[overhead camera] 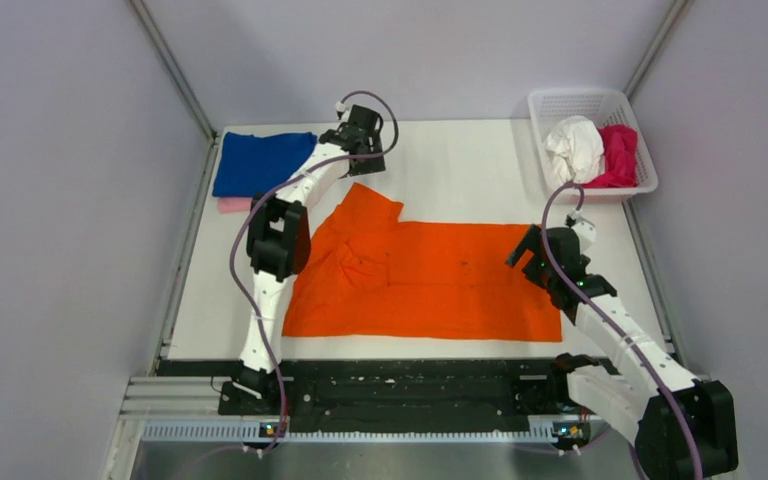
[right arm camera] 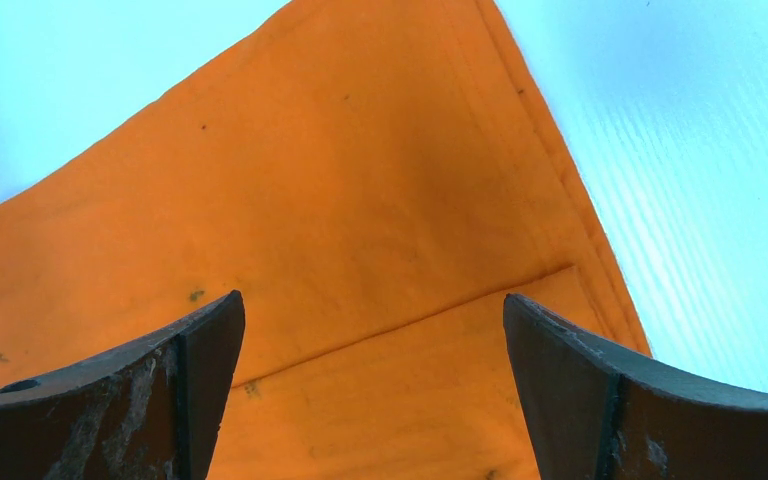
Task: Fold and stack the t-shirts
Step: Grab the side of the flattened tshirt furthest away from the robot with both arms, then fold the other side of the tshirt into a rectangle
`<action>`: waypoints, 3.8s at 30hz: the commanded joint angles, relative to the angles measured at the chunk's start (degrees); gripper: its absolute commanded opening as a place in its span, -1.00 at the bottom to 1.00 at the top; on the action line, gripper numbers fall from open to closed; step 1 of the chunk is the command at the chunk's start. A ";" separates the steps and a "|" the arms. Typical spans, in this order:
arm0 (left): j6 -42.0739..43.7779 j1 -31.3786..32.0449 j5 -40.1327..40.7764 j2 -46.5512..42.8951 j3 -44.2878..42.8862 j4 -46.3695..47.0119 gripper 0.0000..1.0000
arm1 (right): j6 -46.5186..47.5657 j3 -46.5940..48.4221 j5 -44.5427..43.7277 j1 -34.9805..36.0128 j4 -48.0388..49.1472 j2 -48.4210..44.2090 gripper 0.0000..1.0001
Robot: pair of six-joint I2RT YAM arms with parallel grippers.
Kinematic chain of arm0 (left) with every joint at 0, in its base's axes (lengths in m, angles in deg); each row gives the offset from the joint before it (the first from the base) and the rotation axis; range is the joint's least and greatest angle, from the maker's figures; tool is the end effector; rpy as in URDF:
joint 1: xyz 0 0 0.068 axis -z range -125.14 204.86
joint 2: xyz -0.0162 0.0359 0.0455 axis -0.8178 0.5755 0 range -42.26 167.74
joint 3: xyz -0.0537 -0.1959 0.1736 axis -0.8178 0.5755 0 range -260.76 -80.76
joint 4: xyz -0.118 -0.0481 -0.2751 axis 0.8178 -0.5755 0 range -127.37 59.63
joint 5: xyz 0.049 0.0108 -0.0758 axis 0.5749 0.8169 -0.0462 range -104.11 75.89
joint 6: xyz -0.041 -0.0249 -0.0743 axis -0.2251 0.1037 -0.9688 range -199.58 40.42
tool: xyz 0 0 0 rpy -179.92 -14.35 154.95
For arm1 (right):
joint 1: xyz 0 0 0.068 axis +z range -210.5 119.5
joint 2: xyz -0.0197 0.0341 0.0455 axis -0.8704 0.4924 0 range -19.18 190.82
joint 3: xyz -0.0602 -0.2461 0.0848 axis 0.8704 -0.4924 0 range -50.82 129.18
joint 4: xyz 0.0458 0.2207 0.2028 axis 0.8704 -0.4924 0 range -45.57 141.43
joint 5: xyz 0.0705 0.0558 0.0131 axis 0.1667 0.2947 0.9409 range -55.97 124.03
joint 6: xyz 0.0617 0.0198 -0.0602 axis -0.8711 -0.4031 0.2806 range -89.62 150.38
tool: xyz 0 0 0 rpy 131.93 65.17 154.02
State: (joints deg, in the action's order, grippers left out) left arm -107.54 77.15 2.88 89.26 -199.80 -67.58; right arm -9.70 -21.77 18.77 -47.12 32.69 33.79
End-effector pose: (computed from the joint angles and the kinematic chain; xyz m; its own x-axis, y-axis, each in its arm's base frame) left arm 0.5481 -0.1997 0.1892 -0.7112 -0.1932 -0.6759 -0.1650 0.9805 -0.1066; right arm 0.2609 0.0409 0.1558 -0.5269 0.5131 -0.6775 0.3977 0.8534 0.3370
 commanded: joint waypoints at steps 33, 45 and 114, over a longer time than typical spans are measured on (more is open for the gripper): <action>3.24 -5.48 4.00 4.94 -4.88 -3.59 -1.00 | 9.57 25.91 -9.60 -0.44 4.67 31.55 0.94; 4.27 -7.61 1.37 3.71 -5.39 -1.80 -1.00 | 11.93 55.89 -10.36 -3.79 -4.57 62.14 0.63; -16.93 8.16 -0.72 -69.54 74.46 -0.61 -1.00 | 9.24 24.56 -17.96 3.08 -1.54 30.17 -0.88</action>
State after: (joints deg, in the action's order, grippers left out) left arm -120.03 83.42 1.70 23.39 -127.87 -64.04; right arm -0.89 4.46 2.51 -44.38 29.41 65.92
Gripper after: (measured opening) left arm 0.011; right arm 0.051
